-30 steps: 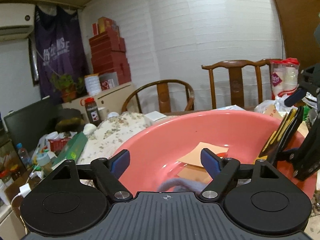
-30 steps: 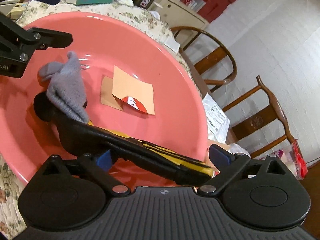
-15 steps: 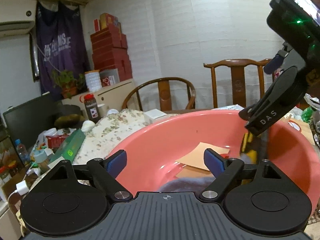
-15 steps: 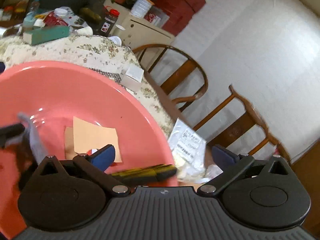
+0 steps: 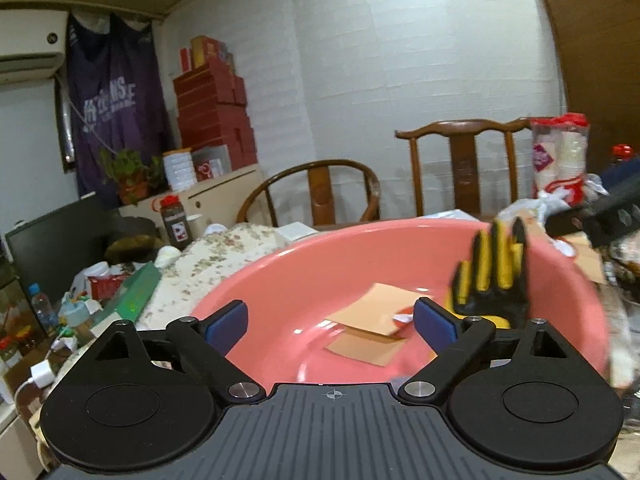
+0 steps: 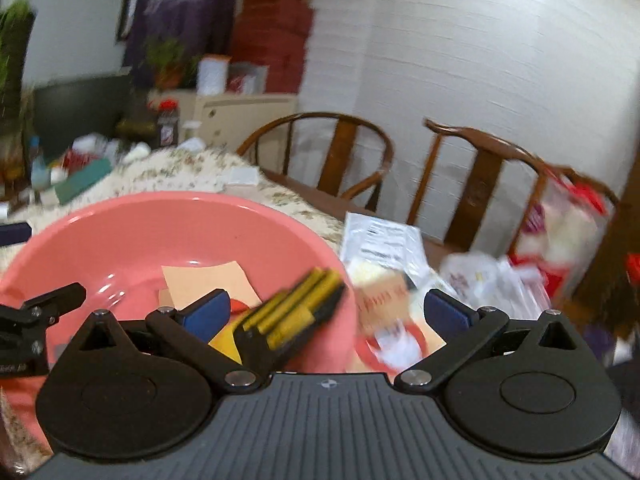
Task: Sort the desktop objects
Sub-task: 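Open the left gripper over the basin while the right gripper drops the work glove in, then move the right gripper to the blue box while the left gripper reaches the black bagged item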
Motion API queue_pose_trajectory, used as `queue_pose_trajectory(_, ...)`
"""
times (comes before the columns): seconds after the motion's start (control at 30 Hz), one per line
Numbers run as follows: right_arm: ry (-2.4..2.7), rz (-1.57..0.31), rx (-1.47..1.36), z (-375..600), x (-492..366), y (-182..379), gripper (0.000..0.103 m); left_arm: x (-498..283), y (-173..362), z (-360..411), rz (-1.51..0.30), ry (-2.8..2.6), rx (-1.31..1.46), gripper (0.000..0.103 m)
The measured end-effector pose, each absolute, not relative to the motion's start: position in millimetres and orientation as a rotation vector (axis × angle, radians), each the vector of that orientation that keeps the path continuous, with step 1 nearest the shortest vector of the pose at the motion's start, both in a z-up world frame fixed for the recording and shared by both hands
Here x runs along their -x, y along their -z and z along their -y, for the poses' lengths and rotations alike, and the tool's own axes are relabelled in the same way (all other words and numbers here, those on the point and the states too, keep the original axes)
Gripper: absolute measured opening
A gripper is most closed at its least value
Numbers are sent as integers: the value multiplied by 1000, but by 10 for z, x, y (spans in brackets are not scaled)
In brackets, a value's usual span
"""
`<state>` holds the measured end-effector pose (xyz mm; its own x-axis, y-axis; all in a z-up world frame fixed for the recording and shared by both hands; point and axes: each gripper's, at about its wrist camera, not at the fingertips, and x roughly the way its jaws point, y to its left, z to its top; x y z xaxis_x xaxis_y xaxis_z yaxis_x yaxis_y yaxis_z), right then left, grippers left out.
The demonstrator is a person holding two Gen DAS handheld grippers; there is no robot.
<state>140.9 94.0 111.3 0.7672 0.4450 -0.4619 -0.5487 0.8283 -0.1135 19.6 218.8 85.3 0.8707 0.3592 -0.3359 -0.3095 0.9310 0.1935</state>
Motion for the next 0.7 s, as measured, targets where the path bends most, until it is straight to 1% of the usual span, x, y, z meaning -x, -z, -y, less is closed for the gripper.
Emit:
queue_pose_trajectory(0.13,-458,-458,232,-477,-1125,-916,103,-78,-828,-1912,-370,-326,-133,97)
queue_pose_trajectory(0.3,-351,-426,236,1,-686,-731,103,107,-819,-1491,-344,-236,-120,98)
queue_pose_trajectory(0.4,-324,-413,161,352,-428,-724,103,208,-807,-1252,-330,-186,-121,102)
queue_pose_trajectory(0.57,-339,-414,38,882,39,-908,103,313,-783,-875,-319,-111,-144,102)
queue_pose_trajectory(0.7,-309,-359,-10,1286,523,-1140,103,381,-732,-639,-314,-47,-129,102)
